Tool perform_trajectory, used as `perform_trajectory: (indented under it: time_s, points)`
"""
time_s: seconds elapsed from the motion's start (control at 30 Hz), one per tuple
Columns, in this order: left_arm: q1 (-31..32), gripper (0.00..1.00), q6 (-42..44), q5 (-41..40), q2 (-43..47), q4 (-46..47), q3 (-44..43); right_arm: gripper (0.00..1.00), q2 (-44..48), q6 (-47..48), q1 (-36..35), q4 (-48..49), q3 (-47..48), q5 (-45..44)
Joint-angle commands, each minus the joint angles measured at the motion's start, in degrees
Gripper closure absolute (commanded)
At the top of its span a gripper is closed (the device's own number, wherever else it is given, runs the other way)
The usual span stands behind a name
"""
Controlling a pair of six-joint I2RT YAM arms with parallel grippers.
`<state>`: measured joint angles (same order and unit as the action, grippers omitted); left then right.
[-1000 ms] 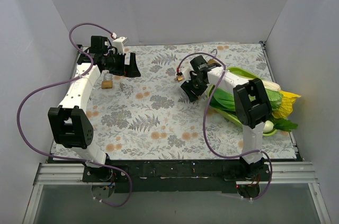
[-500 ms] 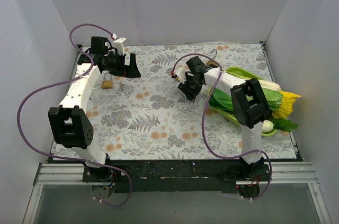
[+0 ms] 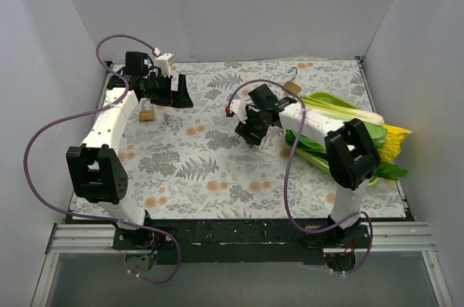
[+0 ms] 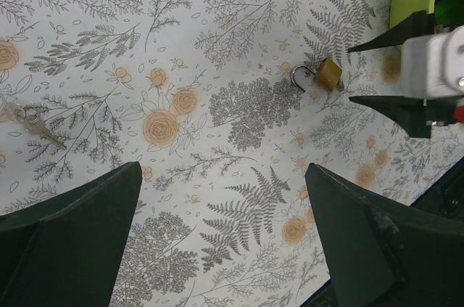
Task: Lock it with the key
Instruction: Pick up the lock from the center of the board.
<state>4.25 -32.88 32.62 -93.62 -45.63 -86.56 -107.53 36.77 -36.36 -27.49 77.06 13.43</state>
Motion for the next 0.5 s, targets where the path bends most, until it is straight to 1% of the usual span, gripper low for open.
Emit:
perform_trajectory:
  time_s: [0.0,0.07,0.2,0.37,0.47]
  points:
    - [-0.12,0.02,-0.95,0.87,3.98,1.5,1.31,0.33,6.62,-14.08,0.67,3.93,0.9,-1.21]
    - [-0.12,0.02,-0.95,0.25,4.41,2.03,1.92,0.33,7.33,-19.51,1.03,4.02,0.64,-2.27]
    - [-0.12,0.02,-1.57,-1.07,4.85,3.0,2.45,0.32,6.8,-24.89,1.11,4.54,-0.5,-3.58]
    - [-0.12,0.02,-2.45,-5.45,8.09,6.95,5.17,0.24,5.22,-27.81,1.11,5.16,-2.08,-6.84]
    - [-0.12,0.02,-3.32,-7.39,10.29,9.67,7.63,0.23,5.05,-28.42,1.11,5.77,-3.31,-7.8]
